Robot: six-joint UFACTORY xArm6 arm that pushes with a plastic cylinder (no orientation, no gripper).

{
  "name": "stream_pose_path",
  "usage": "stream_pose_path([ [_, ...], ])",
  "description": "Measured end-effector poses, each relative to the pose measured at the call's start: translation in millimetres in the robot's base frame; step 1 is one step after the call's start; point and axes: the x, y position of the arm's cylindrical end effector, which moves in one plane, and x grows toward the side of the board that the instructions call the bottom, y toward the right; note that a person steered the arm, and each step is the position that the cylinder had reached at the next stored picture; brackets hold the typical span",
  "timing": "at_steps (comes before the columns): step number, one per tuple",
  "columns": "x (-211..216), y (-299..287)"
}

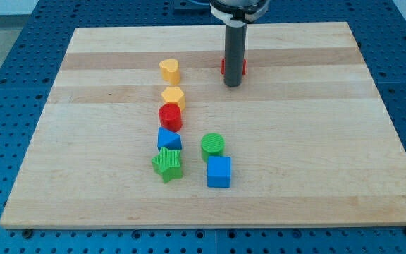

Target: Push the red star to the top of the board

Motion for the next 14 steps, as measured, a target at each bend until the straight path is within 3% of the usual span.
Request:
stream_pose_path([
  [14,-45,-8],
])
